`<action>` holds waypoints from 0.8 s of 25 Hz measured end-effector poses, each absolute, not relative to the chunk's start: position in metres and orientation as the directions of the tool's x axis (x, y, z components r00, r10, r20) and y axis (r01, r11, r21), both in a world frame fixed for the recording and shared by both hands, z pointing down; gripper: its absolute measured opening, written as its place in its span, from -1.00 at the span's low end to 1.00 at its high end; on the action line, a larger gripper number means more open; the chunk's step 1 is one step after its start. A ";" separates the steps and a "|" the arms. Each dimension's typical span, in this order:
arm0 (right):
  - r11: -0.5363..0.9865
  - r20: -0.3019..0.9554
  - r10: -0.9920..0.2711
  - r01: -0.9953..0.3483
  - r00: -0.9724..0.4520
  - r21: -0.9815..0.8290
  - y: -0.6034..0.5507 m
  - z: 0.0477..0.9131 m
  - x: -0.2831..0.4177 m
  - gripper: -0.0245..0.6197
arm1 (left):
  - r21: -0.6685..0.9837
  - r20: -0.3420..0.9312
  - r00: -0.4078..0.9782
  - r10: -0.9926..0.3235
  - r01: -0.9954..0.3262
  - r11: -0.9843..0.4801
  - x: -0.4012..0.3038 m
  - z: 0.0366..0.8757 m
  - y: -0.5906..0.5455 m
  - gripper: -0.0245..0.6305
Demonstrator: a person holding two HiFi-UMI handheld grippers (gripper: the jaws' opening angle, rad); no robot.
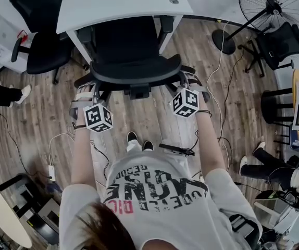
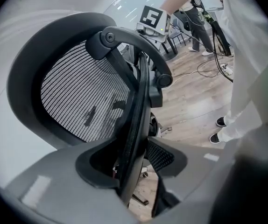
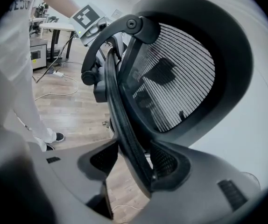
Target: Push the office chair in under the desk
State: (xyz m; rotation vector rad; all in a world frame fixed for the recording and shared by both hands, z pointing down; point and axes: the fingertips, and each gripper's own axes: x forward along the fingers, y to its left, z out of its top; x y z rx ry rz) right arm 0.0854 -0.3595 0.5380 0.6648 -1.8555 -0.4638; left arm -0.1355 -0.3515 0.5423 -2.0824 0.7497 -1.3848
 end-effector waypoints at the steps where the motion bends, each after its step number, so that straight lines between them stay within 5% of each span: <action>1: 0.768 0.715 -0.641 -0.231 -0.280 0.597 -0.363 0.539 0.084 -0.30 | -0.687 0.643 0.321 -0.696 -0.159 -0.709 -0.137 0.543 -0.355 -0.32; 20: 0.754 0.708 -0.657 -0.255 -0.259 0.606 -0.412 0.541 0.076 -0.29 | -0.706 0.623 0.334 -0.707 -0.148 -0.692 -0.144 0.544 -0.404 -0.32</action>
